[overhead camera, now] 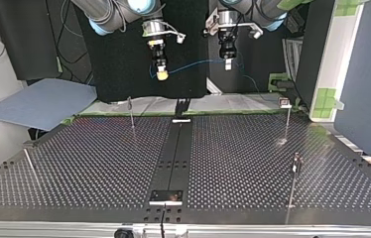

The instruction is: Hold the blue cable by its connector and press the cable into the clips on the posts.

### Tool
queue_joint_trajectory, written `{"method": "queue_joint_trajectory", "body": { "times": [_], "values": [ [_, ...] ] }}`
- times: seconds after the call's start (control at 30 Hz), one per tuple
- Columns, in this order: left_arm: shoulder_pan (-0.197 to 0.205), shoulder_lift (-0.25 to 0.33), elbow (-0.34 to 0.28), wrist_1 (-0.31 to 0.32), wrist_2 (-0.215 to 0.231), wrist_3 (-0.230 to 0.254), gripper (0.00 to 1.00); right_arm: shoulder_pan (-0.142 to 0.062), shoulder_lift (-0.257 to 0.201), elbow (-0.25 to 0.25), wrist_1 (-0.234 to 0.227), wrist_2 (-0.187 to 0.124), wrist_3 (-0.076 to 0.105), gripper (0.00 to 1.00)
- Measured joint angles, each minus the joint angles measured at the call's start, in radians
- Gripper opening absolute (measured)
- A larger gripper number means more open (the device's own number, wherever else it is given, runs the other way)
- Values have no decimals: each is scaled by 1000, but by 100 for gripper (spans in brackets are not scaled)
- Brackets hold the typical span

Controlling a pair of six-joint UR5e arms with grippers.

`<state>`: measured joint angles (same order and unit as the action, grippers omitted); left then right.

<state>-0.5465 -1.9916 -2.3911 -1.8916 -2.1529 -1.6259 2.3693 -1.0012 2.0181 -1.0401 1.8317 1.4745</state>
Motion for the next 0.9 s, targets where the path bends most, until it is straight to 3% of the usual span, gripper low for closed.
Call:
{"method": "queue_joint_trajectory", "body": {
  "times": [0.9],
  "values": [
    [4, -12, -4, -7, 0, 5, 0, 0, 0, 0, -1, 0, 0, 0]
  ]
}}
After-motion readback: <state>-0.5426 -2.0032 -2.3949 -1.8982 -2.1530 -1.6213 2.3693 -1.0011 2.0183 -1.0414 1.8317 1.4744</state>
